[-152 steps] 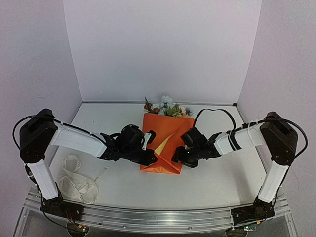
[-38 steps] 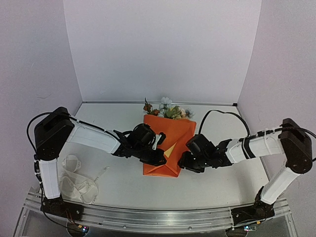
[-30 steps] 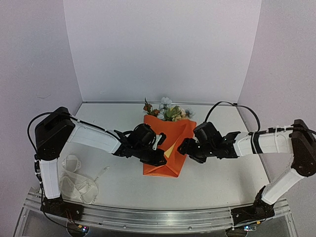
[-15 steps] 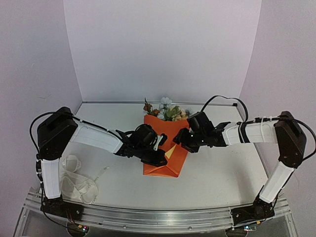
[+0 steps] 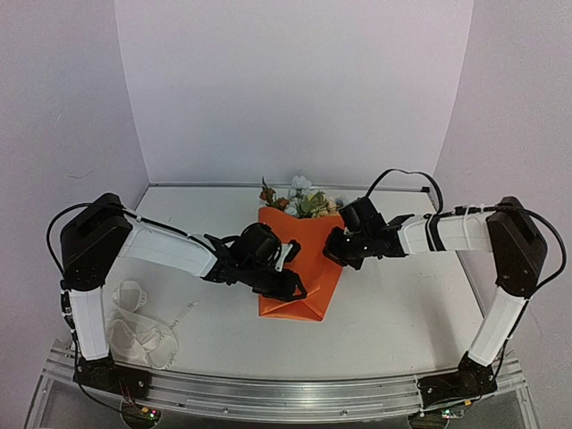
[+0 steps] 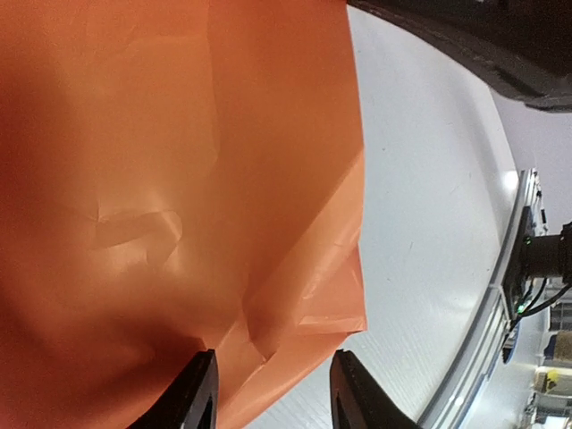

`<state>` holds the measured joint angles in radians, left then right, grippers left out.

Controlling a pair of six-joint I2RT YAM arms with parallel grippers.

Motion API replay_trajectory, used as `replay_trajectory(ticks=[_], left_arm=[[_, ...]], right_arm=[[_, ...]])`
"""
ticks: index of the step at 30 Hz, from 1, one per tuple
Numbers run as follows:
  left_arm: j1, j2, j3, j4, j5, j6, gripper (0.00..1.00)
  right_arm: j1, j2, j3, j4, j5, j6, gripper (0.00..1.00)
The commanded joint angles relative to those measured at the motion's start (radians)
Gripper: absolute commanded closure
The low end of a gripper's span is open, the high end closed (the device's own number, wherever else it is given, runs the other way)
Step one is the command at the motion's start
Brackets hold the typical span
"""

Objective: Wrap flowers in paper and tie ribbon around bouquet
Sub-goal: Adjust the folded bouquet at the center of the board.

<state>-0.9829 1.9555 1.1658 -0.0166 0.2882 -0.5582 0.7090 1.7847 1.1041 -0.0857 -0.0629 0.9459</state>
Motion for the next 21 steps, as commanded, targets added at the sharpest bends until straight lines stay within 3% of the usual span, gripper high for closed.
replay_trajectory(ticks=[1,4,7,13,21], left_arm=[[0.003,-0.157,-0.035,0.054,0.015,-0.016,0.5],[0.034,-0.208,-0.074,0.094,0.065,-0.06,0.47],[0.078,-0.197,-0.074,0.113,0.123,-0.083,0.53],[0.14,-0.086,-0.05,0.181,0.226,-0.131,0.69],[0.153,0.055,0.028,0.22,0.281,-0.162,0.73]], right_arm=[[-0.005,0.006,0.031,-0.037,0.048,-0.047,1.0],[-0.005,0.005,0.021,-0.048,0.06,-0.061,1.0],[-0.005,0.013,0.015,-0.054,0.063,-0.062,1.0],[-0.005,0.02,0.003,-0.065,0.095,-0.059,1.0],[-0.005,0.03,-0.006,-0.078,0.095,-0.058,1.0]])
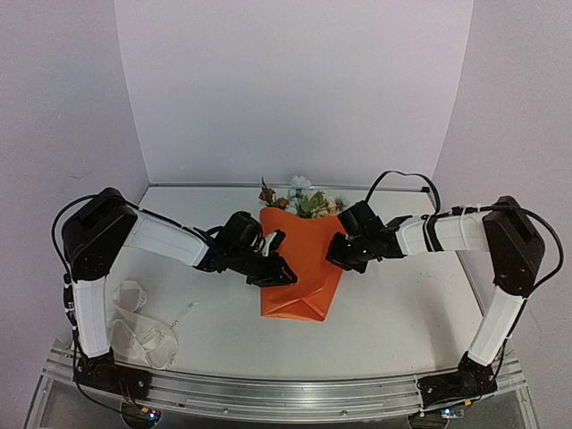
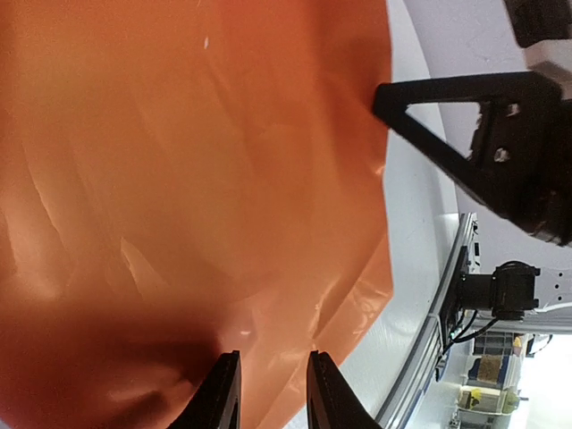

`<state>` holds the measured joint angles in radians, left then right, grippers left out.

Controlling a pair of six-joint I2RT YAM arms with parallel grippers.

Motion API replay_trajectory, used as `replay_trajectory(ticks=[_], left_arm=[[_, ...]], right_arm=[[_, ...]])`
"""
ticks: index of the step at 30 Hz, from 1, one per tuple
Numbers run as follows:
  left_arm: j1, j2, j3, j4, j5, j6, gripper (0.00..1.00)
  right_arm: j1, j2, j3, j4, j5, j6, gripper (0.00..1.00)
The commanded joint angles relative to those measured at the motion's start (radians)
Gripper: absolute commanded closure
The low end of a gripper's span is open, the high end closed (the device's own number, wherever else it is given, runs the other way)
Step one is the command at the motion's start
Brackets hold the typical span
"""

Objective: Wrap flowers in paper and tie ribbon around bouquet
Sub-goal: Adjust the folded bouquet at the center of the board.

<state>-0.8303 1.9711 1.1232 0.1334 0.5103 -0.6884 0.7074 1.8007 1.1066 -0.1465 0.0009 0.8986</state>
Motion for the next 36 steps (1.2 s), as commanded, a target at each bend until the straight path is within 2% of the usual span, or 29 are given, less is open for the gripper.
replay_trajectory(ticks=[1,4,6,9,11,14,19,26,36], left_arm=[[0.004,0.048,0.073,0.074,0.061,-0.038,0.73],[0.006,0.063,0.085,0.075,0.063,-0.054,0.73],[0.007,0.069,0.096,0.063,0.062,-0.056,0.73],[0.007,0.076,0.111,0.05,0.064,-0.054,0.74],[0.007,0.08,0.118,0.043,0.068,-0.053,0.74],[0.007,0.094,0.132,0.037,0.08,-0.052,0.74],[0.007,0.108,0.144,0.036,0.094,-0.051,0.74],[0.011,0.079,0.137,0.029,0.084,-0.048,0.74],[0.055,0.002,0.099,0.002,0.053,-0.063,0.74]], right_arm=[[-0.003,0.013,-0.008,-0.021,0.031,-0.012,0.96],[-0.003,-0.002,-0.011,-0.038,0.029,-0.019,0.77],[-0.003,-0.022,-0.019,-0.052,0.03,-0.025,0.6],[-0.004,-0.049,-0.036,-0.07,0.024,-0.031,0.44],[-0.006,-0.063,-0.053,-0.071,0.011,-0.029,0.37],[-0.012,-0.062,-0.073,-0.068,-0.01,-0.023,0.32],[-0.026,-0.026,-0.093,0.007,-0.083,0.003,0.35],[-0.041,0.023,-0.124,0.126,-0.128,0.036,0.52],[-0.048,0.061,-0.104,0.139,-0.144,0.024,0.65]])
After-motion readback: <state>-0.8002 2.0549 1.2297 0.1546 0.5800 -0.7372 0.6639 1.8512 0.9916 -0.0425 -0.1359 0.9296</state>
